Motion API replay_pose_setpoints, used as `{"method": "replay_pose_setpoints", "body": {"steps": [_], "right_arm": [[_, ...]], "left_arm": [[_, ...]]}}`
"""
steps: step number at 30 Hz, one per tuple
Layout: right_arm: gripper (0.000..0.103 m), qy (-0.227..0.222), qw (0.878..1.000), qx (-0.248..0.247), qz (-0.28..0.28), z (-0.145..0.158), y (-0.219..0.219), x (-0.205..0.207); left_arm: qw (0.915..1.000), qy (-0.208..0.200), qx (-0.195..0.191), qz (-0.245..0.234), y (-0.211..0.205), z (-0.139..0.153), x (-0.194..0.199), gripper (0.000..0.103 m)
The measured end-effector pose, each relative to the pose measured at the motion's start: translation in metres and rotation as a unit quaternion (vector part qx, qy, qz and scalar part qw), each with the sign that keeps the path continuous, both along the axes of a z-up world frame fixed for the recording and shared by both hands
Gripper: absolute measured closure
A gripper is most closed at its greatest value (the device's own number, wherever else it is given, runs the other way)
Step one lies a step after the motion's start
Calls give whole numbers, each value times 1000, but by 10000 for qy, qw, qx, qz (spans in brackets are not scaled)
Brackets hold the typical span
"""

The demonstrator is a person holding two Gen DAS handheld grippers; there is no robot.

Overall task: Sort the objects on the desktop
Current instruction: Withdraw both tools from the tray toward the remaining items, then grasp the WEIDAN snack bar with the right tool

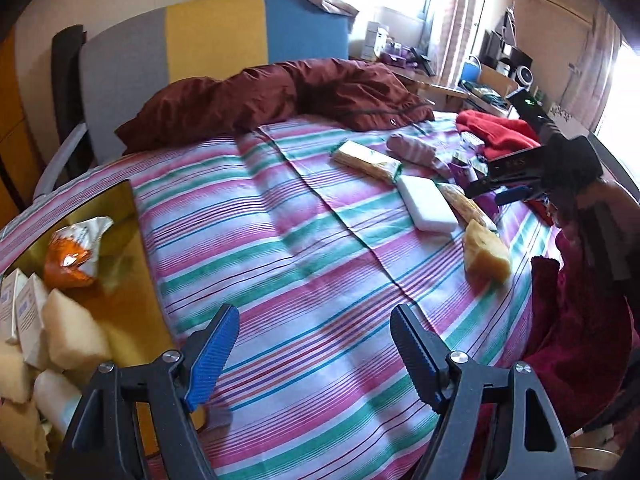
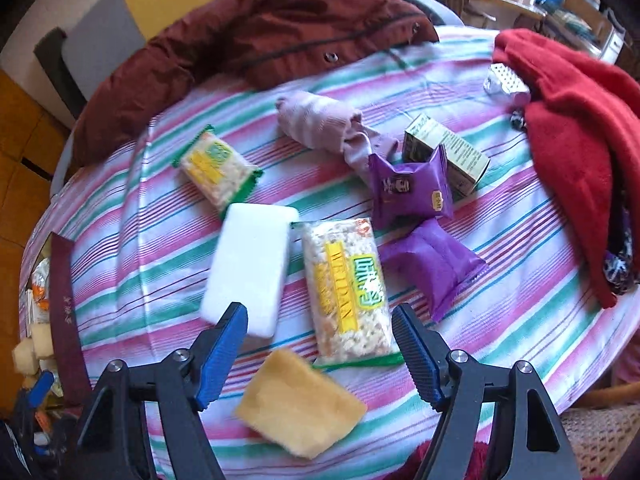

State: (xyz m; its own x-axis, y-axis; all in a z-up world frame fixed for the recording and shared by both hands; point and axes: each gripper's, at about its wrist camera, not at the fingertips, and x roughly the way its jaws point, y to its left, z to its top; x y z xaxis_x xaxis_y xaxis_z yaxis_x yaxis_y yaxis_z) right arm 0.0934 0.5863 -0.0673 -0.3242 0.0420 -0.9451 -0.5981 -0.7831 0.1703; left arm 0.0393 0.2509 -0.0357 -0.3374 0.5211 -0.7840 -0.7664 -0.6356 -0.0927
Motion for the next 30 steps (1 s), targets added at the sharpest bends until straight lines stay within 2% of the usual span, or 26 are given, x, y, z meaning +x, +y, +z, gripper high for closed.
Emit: {"method": "replay_pose_setpoints", "body": {"steps": [8,15,20,24,30], "right_arm": [[28,-207,9993,-237,-217,-23,22,0],[28,66,9967,-674,-442,-25,39,8],[28,199,9950,-814,-547,-24,43,12],[28,153,9954,-868,-384,-25,41,6],[32,-191,9968,-777,-55,-36,32,-4]], "left_arm": [[9992,-157,-204,-300,30,-13,3,24],[9981,-288,-197,-504,53,-19,10,24],[9971,-412,-207,-613,57,-25,10,24],[9967,-516,-170,-607,57,-30,6,24],[9957,-585,-112,-712,62,-31,7,24]]}}
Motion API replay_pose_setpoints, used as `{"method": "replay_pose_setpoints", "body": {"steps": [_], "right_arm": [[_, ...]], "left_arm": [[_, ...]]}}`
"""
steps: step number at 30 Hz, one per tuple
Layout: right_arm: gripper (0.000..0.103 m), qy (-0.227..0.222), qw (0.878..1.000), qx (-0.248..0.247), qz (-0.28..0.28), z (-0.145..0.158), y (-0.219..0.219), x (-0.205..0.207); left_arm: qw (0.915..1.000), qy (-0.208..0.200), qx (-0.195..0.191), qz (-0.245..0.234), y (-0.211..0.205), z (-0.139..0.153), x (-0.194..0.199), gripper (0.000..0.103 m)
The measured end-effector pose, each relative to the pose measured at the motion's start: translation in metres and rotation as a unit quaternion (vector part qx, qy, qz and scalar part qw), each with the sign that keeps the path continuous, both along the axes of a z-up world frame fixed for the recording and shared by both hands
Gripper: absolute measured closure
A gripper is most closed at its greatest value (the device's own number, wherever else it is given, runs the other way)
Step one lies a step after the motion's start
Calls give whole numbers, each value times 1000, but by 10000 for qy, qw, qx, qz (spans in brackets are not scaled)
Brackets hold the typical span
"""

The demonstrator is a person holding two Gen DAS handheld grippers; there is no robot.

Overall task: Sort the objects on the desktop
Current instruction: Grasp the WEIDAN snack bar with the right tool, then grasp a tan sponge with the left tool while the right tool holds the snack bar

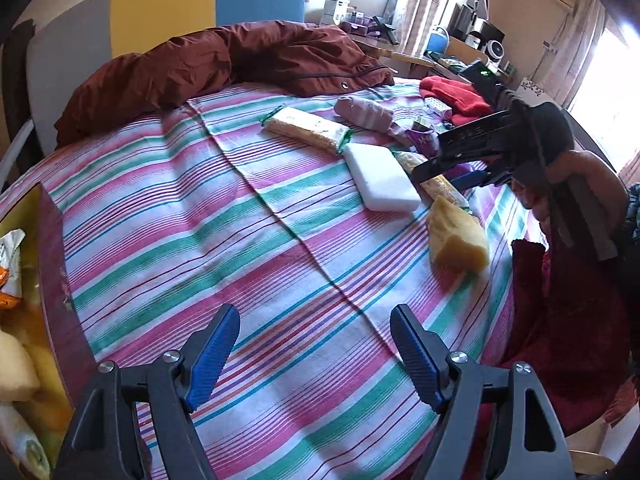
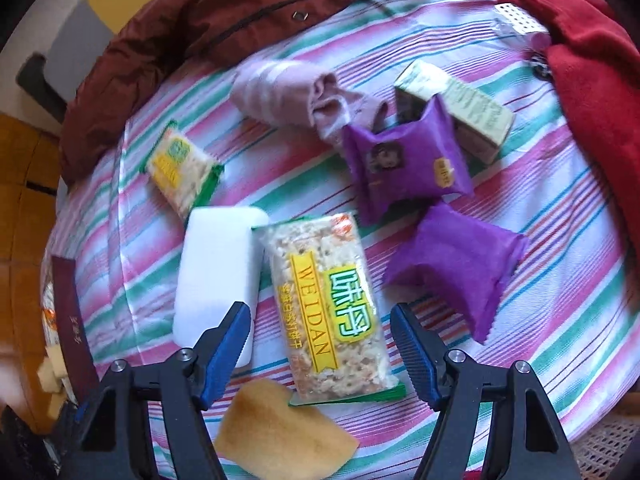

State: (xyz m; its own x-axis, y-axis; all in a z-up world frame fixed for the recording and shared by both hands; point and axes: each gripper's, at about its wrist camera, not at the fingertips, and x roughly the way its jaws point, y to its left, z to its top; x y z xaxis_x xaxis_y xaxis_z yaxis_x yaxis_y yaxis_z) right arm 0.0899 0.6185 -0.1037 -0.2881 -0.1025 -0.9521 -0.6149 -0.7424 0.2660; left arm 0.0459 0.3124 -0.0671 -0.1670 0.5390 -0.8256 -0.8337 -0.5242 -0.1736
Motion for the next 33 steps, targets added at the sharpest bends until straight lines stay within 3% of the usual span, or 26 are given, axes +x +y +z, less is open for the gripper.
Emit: {"method": "replay_pose_setpoints", "body": {"steps": [4,5,6,7,16,24,33], "right_arm": [[33,-163,9991,301,269,-2,-7,-7],[39,-208,9983,431,331,-1,-9,-9],[54,-242,9974,562,375,0,-10,-9],[55,-242,9970,618,390,2,-10,-9],[56,136,9969,656,408,20,-14,-1],[56,673,9935,909,-131,46,2,17],[56,974,9908,851,-394,49,-1,12]], "left_arm": [[9998,-13,71,-202,11,2,5,24],[9996,-13,78,-272,14,3,7,24],[9995,2,79,-318,17,3,9,24],[9992,35,73,-385,20,3,11,24],[9953,12,98,-967,60,2,28,24],[9888,-84,206,-1478,100,1,49,24],[9878,-171,23,-1550,137,-15,54,25]]}}
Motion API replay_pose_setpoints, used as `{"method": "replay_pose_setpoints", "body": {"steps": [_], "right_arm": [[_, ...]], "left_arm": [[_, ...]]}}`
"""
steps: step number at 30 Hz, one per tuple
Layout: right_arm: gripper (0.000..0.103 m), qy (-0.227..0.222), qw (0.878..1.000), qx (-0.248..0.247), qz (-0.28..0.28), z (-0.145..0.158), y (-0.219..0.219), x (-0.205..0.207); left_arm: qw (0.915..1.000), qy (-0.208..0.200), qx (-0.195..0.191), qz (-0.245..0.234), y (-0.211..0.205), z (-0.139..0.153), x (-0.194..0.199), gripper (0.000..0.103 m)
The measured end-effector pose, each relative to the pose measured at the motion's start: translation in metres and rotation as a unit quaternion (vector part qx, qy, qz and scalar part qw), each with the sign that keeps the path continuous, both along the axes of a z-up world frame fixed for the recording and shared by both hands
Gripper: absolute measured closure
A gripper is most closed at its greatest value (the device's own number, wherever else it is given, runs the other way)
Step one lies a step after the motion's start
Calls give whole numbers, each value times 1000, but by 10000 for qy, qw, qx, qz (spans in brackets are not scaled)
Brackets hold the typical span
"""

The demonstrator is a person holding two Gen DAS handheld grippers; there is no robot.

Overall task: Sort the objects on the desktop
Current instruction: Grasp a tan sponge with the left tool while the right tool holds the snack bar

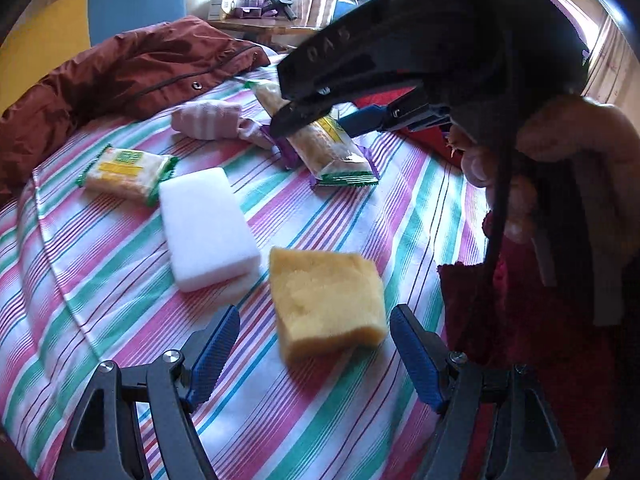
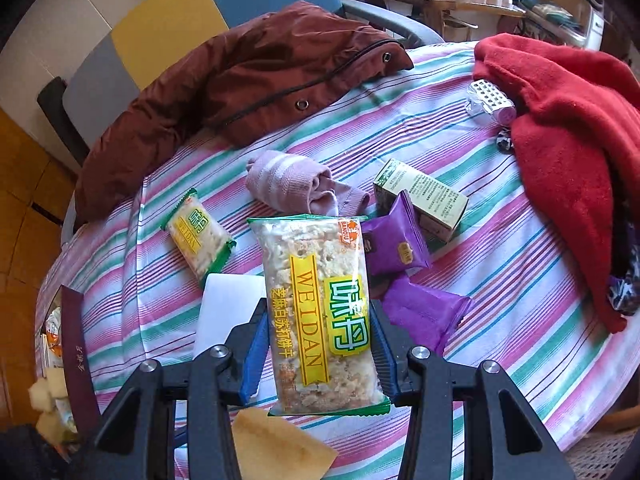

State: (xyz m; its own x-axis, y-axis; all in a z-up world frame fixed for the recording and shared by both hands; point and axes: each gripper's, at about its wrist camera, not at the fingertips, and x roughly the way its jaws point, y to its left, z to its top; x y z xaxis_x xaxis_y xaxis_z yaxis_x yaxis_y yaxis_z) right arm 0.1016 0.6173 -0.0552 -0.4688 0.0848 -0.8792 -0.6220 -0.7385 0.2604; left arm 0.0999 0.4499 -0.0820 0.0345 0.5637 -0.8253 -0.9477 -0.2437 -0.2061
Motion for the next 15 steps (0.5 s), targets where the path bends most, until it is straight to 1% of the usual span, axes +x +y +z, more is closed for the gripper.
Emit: {"method": "replay_pose_setpoints", "body": {"steps": [2,7,9,10,11,15], "right_arm": [[56,-3,10000,74,-53,0,2,-4],[56,56,9996,125,-250,5,8,2],[56,48,9996,126,-244,6,8,3],[56,35,9996,136,-234,6,8,2],[56,30,9997,126,-225,6,8,2],[56,8,9998,109,-195,4,8,0]], "left_arm": [[9999,41,-28,-101,7,-3,5,24],[9995,158,-173,-234,21,-15,15,25],[9991,319,-209,-205,23,-18,18,27],[9990,322,-212,-215,23,-20,18,29],[9990,340,-215,-196,23,-20,18,34],[9990,373,-97,-218,17,-19,19,39]]}}
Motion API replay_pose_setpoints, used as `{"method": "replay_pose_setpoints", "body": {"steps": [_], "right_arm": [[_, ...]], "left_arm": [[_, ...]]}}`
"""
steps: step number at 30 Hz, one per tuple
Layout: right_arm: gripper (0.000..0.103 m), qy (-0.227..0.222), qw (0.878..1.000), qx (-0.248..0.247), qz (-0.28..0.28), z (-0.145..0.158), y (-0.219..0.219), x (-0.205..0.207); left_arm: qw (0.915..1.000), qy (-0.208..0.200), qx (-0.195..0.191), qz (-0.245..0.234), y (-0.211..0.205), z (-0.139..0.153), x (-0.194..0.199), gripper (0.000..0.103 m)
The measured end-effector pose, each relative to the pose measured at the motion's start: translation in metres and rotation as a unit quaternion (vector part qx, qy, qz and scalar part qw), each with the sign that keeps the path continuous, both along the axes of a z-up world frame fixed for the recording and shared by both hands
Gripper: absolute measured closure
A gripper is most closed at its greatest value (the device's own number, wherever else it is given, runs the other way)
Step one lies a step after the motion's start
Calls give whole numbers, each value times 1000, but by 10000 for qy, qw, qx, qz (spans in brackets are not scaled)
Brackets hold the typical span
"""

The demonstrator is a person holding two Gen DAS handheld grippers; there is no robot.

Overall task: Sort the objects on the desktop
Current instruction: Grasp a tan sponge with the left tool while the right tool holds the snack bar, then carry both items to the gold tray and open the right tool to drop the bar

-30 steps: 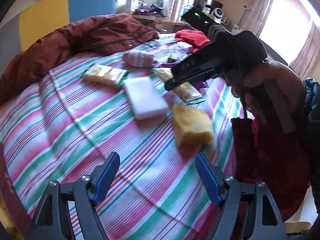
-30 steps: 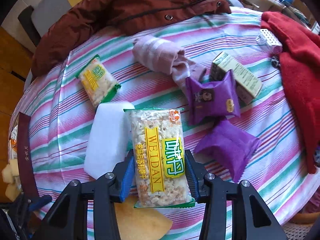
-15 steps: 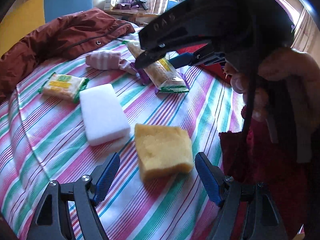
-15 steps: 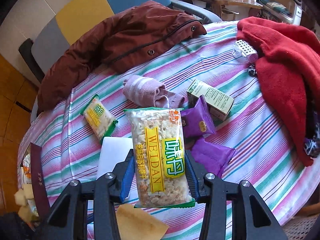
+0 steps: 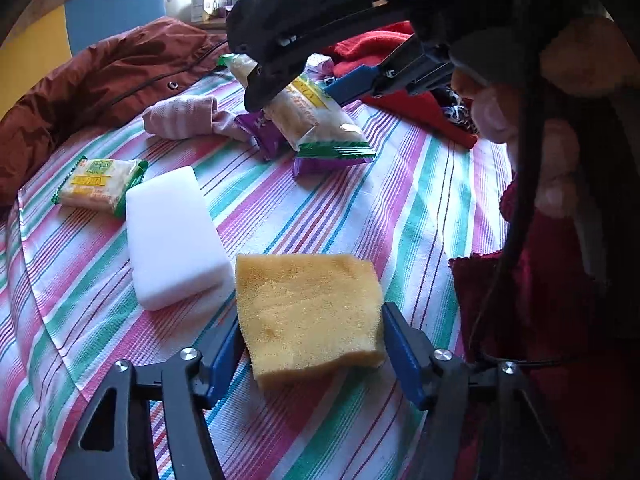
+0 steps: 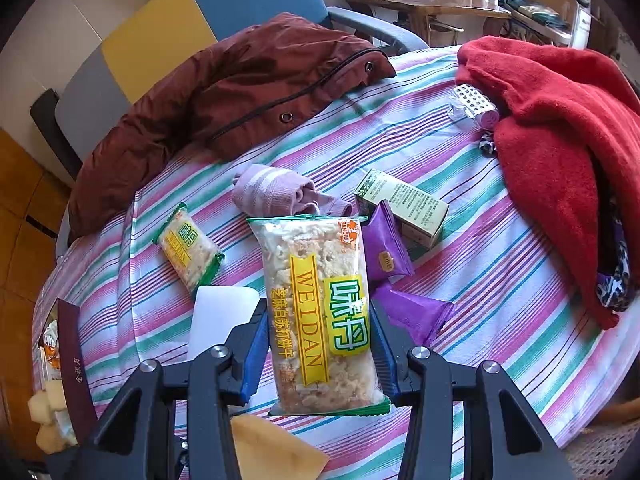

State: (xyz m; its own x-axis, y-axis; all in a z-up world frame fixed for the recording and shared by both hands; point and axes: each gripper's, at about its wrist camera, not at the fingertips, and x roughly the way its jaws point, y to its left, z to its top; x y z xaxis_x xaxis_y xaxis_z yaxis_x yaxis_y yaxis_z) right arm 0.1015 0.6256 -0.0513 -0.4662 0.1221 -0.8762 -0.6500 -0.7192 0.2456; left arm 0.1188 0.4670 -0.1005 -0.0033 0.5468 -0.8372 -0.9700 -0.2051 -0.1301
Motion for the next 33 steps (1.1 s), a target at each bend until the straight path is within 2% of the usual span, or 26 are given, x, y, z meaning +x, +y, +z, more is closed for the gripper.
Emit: {"method": "replay_pose_setpoints", "body": {"steps": [8,17,24,33], "right_arm": [[56,15,9999,8,136,0,-3,-3],[56,247,9966,216,754,10,-25,-16],[56,286,9948,378,897,13,-33,-18],[56,277,9918,647,1065,15,-43,-21]], "left_arm": [[9990,-99,263,344,-30,11,-12,40],[9928,364,472,1036,-79,42,-30,40],[9825,607,608,1651,-122,60,-50,40],[9616,866,712,2504,-183,82,-72,40]]}}
